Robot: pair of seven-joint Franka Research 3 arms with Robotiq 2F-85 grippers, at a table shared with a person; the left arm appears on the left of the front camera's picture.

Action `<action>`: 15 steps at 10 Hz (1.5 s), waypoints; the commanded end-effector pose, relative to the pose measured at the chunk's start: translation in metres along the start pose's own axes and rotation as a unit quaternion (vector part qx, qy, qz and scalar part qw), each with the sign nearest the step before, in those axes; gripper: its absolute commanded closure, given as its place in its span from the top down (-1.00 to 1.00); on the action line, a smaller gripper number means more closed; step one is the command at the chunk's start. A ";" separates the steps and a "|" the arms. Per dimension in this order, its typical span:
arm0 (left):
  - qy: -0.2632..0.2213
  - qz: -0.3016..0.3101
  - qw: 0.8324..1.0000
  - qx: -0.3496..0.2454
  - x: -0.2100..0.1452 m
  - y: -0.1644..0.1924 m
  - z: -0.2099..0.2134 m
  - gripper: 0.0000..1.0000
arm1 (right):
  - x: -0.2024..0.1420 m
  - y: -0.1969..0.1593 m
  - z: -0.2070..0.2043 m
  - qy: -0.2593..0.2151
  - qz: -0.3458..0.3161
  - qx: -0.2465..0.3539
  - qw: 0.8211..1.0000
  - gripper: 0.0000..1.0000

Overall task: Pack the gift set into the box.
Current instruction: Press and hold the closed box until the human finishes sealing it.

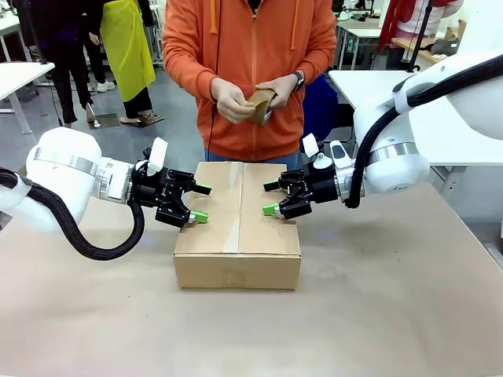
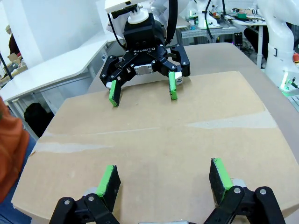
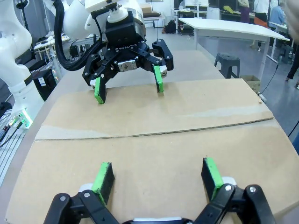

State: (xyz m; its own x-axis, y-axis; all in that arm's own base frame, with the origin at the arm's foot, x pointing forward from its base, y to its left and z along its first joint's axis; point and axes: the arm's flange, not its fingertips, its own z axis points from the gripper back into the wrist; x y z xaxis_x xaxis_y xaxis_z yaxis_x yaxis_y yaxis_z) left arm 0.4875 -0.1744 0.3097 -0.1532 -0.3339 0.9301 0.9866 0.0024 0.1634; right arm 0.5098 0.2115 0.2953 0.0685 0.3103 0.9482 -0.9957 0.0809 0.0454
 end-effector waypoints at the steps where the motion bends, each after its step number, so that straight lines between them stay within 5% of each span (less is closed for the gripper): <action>1: 0.000 -0.007 1.000 0.000 -0.002 -0.001 0.000 1.00 | -0.002 0.002 -0.001 0.000 0.003 0.001 1.000 1.00; 15: 0.000 -0.007 1.000 0.000 -0.002 -0.001 0.000 1.00 | -0.002 0.002 -0.001 0.000 0.003 0.001 1.000 1.00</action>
State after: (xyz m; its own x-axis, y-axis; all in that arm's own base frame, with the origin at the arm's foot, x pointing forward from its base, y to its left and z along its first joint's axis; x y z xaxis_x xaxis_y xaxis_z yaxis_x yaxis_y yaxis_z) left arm 0.4875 -0.1744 0.3097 -0.1532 -0.3339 0.9301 0.9866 0.0024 0.1634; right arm 0.5098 0.2115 0.2953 0.0685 0.3103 0.9482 -0.9957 0.0808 0.0455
